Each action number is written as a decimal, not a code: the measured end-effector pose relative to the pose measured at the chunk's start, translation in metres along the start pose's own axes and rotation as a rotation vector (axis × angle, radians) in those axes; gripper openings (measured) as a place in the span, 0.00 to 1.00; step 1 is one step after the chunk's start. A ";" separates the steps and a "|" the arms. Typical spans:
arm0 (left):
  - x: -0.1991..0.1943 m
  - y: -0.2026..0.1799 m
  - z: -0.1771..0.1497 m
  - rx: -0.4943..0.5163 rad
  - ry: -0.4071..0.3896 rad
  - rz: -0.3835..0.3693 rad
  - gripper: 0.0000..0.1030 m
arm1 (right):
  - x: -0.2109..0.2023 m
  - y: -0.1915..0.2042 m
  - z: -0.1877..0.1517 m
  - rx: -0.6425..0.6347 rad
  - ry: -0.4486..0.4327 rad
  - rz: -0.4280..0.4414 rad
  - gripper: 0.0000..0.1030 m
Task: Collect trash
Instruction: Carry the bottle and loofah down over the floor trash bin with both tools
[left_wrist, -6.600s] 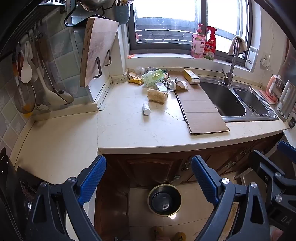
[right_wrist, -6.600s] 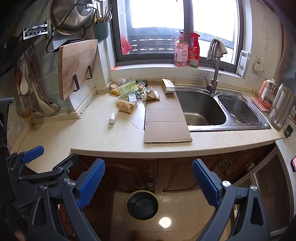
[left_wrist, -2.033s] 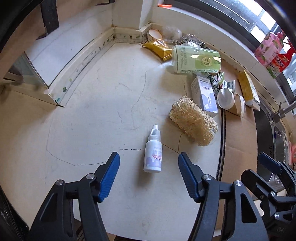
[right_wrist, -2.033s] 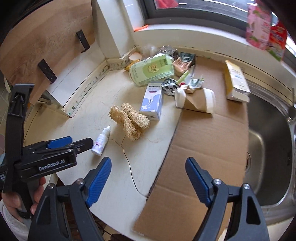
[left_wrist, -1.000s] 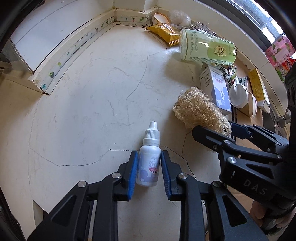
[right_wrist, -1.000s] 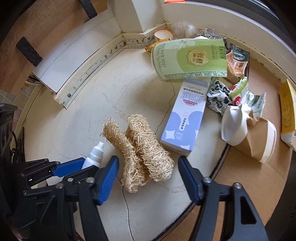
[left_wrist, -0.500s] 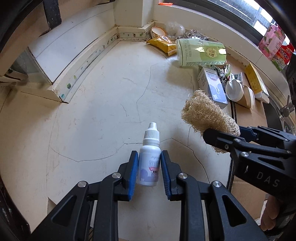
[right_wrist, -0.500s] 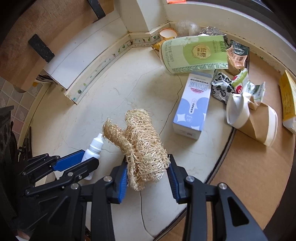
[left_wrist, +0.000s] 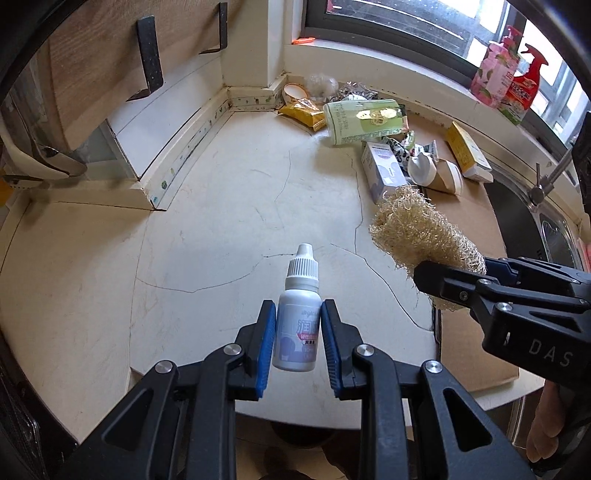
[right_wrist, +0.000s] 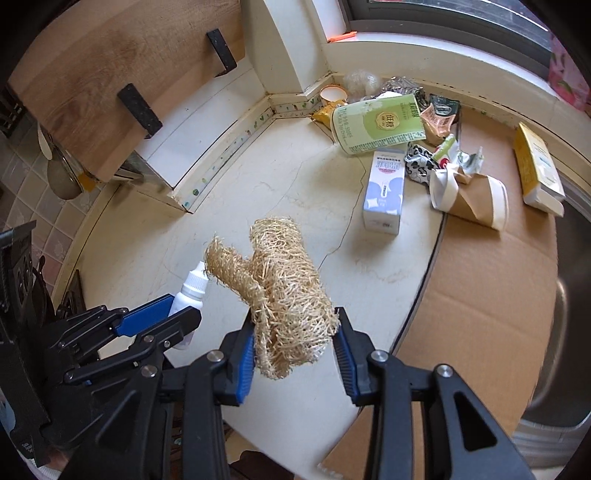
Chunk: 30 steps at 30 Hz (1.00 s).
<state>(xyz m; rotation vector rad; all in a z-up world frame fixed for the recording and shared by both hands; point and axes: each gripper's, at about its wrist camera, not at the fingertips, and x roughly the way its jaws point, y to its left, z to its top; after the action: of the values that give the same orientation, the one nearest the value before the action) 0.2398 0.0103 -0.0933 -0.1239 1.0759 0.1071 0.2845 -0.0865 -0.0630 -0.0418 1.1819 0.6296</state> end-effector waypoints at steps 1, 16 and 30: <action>-0.006 0.001 -0.005 0.017 -0.005 -0.004 0.22 | -0.005 0.004 -0.007 0.016 -0.007 -0.006 0.37; -0.070 0.030 -0.104 0.204 -0.046 -0.082 0.22 | -0.043 0.075 -0.129 0.156 -0.061 -0.103 0.37; -0.018 0.032 -0.193 0.246 0.108 -0.159 0.22 | 0.001 0.068 -0.232 0.311 0.081 -0.134 0.37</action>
<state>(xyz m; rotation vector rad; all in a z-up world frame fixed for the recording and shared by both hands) 0.0584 0.0124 -0.1695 0.0069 1.1737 -0.1766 0.0557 -0.1108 -0.1363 0.1170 1.3324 0.3241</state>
